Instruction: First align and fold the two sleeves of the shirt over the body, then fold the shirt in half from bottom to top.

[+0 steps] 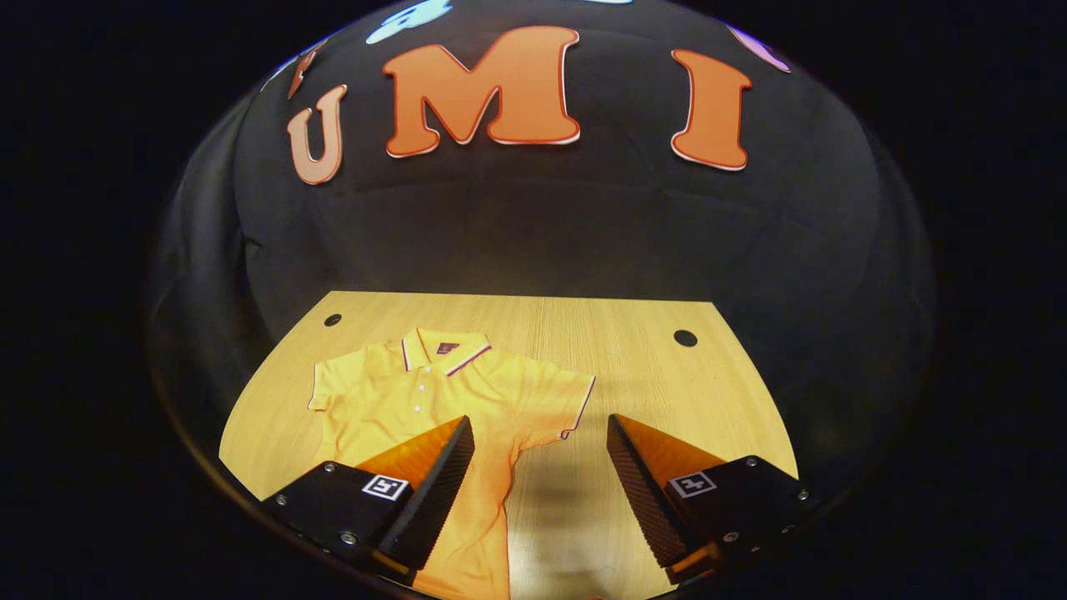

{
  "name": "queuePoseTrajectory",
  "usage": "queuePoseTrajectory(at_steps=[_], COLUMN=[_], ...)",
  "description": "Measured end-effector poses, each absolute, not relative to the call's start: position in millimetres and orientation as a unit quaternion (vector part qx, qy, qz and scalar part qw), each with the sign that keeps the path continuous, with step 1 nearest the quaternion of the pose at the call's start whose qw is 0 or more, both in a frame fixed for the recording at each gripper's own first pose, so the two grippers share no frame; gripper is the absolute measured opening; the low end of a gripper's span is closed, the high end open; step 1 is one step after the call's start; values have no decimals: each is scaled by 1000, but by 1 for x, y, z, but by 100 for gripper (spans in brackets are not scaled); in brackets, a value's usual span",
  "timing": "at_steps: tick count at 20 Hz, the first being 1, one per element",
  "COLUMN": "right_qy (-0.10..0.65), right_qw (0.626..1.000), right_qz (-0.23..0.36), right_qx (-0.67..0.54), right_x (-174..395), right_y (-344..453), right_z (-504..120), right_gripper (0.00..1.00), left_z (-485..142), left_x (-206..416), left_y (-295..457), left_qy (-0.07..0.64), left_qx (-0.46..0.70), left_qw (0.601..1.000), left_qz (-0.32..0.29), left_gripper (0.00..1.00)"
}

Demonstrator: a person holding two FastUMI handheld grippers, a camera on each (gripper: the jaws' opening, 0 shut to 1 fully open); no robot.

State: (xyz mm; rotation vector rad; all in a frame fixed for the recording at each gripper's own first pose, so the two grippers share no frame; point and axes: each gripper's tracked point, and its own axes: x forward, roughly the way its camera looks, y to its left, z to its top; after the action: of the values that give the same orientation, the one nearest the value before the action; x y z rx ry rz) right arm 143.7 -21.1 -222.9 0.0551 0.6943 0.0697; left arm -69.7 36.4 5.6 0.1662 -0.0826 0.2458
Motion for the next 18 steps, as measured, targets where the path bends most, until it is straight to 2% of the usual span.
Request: queuePoseTrajectory(at_steps=[7,14,18], right_qy=[425,509,552], right_qw=[904,860,833], right_qz=[8,-7,-13], right_qx=[43,39,44], right_x=[184,211,223], right_y=[-17,-20,-23], right_z=[-269,-334,-371], right_gripper=[98,96,90], left_z=[-13,-27,-35], left_x=[-47,-44,-38], left_y=[74,134,150], left_qy=[-19,1,12], left_qx=[63,71,80], left_qw=[991,982,977], left_qz=[120,174,195], left_gripper=[100,100,100])
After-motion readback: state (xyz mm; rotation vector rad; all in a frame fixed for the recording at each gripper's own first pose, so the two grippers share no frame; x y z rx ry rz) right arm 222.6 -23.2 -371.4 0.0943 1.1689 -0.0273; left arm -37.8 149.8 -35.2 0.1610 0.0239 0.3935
